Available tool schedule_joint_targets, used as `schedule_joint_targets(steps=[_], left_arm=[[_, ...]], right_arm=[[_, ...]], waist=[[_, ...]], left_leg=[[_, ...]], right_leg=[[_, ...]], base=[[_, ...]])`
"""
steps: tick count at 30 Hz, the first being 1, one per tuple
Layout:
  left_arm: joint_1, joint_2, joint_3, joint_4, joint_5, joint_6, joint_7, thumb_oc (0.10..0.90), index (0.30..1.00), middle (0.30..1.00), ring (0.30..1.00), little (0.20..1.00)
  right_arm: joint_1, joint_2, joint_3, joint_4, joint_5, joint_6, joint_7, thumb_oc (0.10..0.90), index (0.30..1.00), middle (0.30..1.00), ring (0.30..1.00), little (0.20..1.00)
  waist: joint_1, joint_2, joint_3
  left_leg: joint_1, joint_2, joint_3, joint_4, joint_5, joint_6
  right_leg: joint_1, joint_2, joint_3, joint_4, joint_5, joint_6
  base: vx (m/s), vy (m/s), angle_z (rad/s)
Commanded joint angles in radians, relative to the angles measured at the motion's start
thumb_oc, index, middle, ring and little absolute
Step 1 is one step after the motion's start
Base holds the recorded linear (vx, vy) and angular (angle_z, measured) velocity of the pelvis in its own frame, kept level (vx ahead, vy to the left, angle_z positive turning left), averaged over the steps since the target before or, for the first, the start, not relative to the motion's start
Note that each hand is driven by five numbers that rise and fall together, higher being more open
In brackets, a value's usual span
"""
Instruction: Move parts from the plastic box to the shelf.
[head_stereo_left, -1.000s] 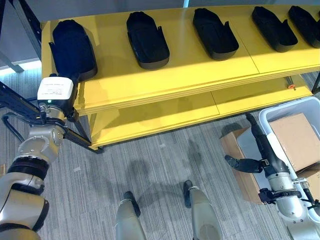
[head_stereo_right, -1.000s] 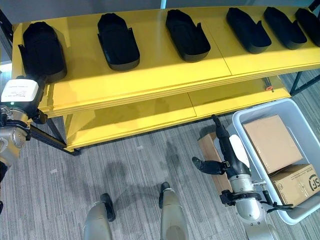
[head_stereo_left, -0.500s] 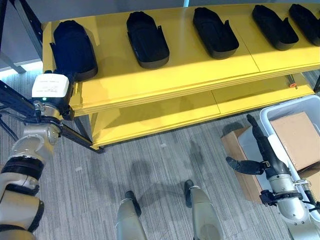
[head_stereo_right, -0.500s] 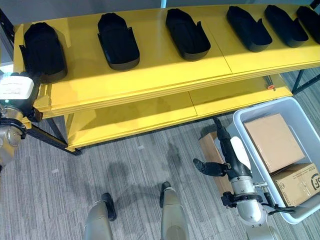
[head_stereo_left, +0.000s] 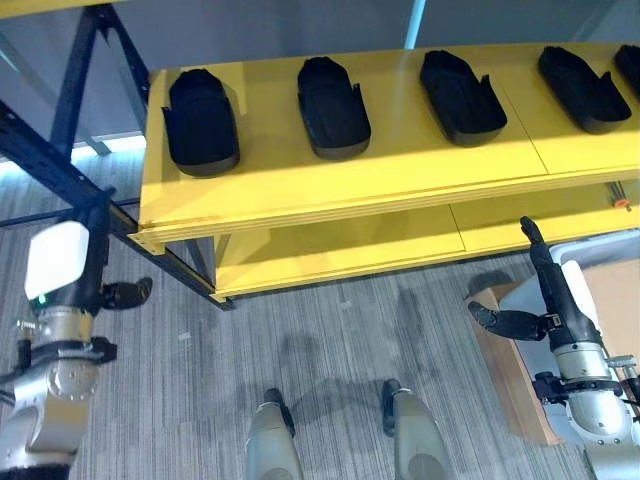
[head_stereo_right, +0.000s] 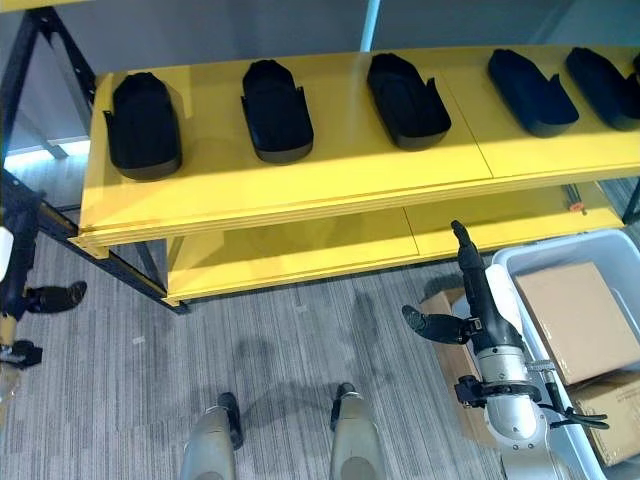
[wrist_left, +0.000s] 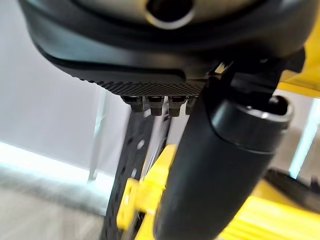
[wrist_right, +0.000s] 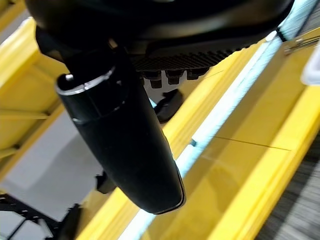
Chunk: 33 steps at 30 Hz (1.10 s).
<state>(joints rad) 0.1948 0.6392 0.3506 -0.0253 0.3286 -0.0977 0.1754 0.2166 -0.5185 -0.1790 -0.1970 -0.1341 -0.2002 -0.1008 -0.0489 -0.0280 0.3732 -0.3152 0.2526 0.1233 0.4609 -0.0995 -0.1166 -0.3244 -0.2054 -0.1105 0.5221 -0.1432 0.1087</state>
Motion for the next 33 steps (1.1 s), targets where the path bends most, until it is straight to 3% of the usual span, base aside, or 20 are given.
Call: schedule_joint_targets(steps=[1, 3, 4, 6, 7, 10, 11, 19, 21, 24, 26, 29, 33], left_arm=[[-0.046, 0.013, -0.010, -0.098, -0.234, -0.134, -0.017, 0.900, 1.000, 1.000, 1.000, 1.000], [-0.012, -0.049, -0.033, -0.136, -0.384, -0.166, -0.060, 0.900, 1.000, 1.000, 1.000, 1.000], [-0.001, -0.119, -0.078, -0.140, -0.553, -0.187, -0.086, 0.900, 1.000, 1.000, 1.000, 1.000], [0.031, -0.160, -0.106, -0.165, -0.631, -0.187, -0.119, 0.900, 1.000, 1.000, 1.000, 1.000], [0.042, -0.217, -0.170, -0.175, -0.804, -0.191, -0.153, 0.900, 1.000, 1.000, 1.000, 1.000], [0.050, -0.242, -0.203, -0.174, -0.861, -0.180, -0.170, 0.900, 1.000, 1.000, 1.000, 1.000], [0.101, -0.286, -0.259, -0.183, -0.955, -0.161, -0.213, 0.900, 1.000, 1.000, 1.000, 1.000], [0.155, -0.299, -0.383, -0.158, -1.059, -0.127, -0.301, 0.900, 1.000, 1.000, 1.000, 1.000], [0.166, -0.291, -0.425, -0.152, -1.063, -0.122, -0.319, 0.900, 1.000, 1.000, 1.000, 1.000], [0.152, -0.299, -0.443, -0.142, -1.069, -0.126, -0.308, 0.900, 1.000, 1.000, 1.000, 1.000], [0.136, -0.303, -0.460, -0.129, -1.089, -0.118, -0.303, 0.900, 1.000, 1.000, 1.000, 1.000], [0.125, -0.283, -0.458, -0.127, -1.030, -0.141, -0.291, 0.900, 1.000, 1.000, 1.000, 1.000], [0.072, -0.283, -0.456, -0.059, -0.962, -0.146, -0.241, 0.900, 1.000, 1.000, 1.000, 1.000]], right_arm=[[-0.060, -0.015, -0.055, -0.086, 0.057, -0.061, -0.015, 0.900, 1.000, 1.000, 1.000, 1.000], [-0.062, -0.021, -0.038, -0.085, 0.073, -0.064, -0.001, 0.900, 1.000, 1.000, 1.000, 1.000], [-0.072, -0.028, -0.001, -0.076, 0.093, -0.067, 0.010, 0.900, 1.000, 1.000, 1.000, 1.000], [-0.057, -0.032, 0.008, -0.080, 0.103, -0.074, 0.023, 0.900, 1.000, 1.000, 1.000, 1.000], [-0.040, -0.035, 0.034, -0.081, 0.119, -0.082, 0.035, 0.900, 1.000, 1.000, 1.000, 1.000], [-0.035, -0.039, 0.043, -0.082, 0.125, -0.085, 0.036, 0.900, 1.000, 1.000, 1.000, 1.000], [-0.015, -0.053, 0.060, -0.088, 0.120, -0.096, 0.052, 0.900, 1.000, 1.000, 1.000, 1.000], [0.024, -0.089, 0.115, -0.095, 0.155, -0.117, 0.102, 0.900, 1.000, 1.000, 1.000, 1.000], [0.034, -0.095, 0.132, -0.090, 0.169, -0.122, 0.108, 0.900, 1.000, 1.000, 1.000, 1.000], [0.034, -0.085, 0.145, -0.083, 0.186, -0.120, 0.113, 0.900, 1.000, 1.000, 1.000, 1.000], [0.046, -0.061, 0.144, -0.076, 0.196, -0.115, 0.106, 0.900, 1.000, 1.000, 1.000, 1.000], [0.043, -0.040, 0.158, -0.044, 0.210, -0.104, 0.105, 0.900, 1.000, 1.000, 1.000, 1.000], [0.001, 0.023, 0.236, 0.043, 0.262, -0.061, 0.111, 0.900, 1.000, 1.000, 1.000, 1.000]], waist=[[-0.029, 0.011, -0.121], [-0.026, 0.018, -0.132], [-0.023, 0.023, -0.148], [-0.022, 0.028, -0.162], [-0.024, 0.031, -0.175], [-0.025, 0.036, -0.183], [-0.023, 0.043, -0.197], [-0.010, 0.046, -0.217], [-0.019, 0.033, -0.211], [-0.016, 0.019, -0.216], [-0.034, 0.029, -0.238], [-0.031, 0.027, -0.252], [-0.026, 0.003, -0.291]], left_leg=[[0.012, -0.007, -0.023, -0.096, 0.057, 0.041], [0.047, -0.005, -0.025, -0.152, 0.081, 0.043], [0.087, 0.001, -0.023, -0.207, 0.107, 0.040], [0.122, 0.007, -0.020, -0.257, 0.132, 0.035], [0.158, 0.017, -0.022, -0.307, 0.165, 0.025], [0.167, 0.027, -0.025, -0.330, 0.185, 0.020], [0.182, 0.047, -0.035, -0.358, 0.223, 0.012], [0.181, 0.060, -0.039, -0.407, 0.318, -0.010], [0.169, 0.038, -0.013, -0.344, 0.276, 0.000], [0.191, -0.029, -0.049, -0.296, 0.169, 0.023], [0.232, -0.042, -0.014, -0.366, 0.167, 0.029], [0.266, -0.083, -0.017, -0.425, 0.157, 0.046], [0.326, -0.146, 0.035, -0.525, 0.148, 0.082]], right_leg=[[0.092, 0.013, -0.020, -0.150, 0.061, -0.008], [0.119, 0.020, -0.031, -0.181, 0.065, -0.007], [0.145, 0.027, -0.039, -0.203, 0.061, -0.007], [0.175, 0.038, -0.052, -0.224, 0.056, -0.008], [0.205, 0.054, -0.066, -0.242, 0.049, -0.015], [0.217, 0.071, -0.071, -0.258, 0.047, -0.023], [0.239, 0.104, -0.080, -0.271, 0.027, -0.045], [0.307, 0.155, -0.100, -0.393, 0.037, -0.074], [0.341, 0.149, -0.114, -0.449, 0.064, -0.076], [0.357, 0.113, -0.122, -0.481, 0.096, -0.054], [0.356, 0.099, -0.136, -0.483, 0.113, -0.038], [0.339, 0.066, -0.122, -0.477, 0.138, -0.010], [0.317, -0.004, -0.099, -0.475, 0.175, 0.043]], base=[[0.00, -0.041, 0.17], [0.01, -0.079, 0.13], [0.02, -0.077, 0.06], [0.02, -0.139, 0.07], [0.01, -0.154, 0.07], [-0.01, -0.140, 0.10], [-0.01, -0.147, 0.18], [-0.02, -0.115, 0.06], [-0.05, -0.055, 0.35], [0.00, 0.066, 0.23], [0.04, 0.155, 0.21], [0.05, 0.190, 0.09], [0.05, 0.235, -0.16]])
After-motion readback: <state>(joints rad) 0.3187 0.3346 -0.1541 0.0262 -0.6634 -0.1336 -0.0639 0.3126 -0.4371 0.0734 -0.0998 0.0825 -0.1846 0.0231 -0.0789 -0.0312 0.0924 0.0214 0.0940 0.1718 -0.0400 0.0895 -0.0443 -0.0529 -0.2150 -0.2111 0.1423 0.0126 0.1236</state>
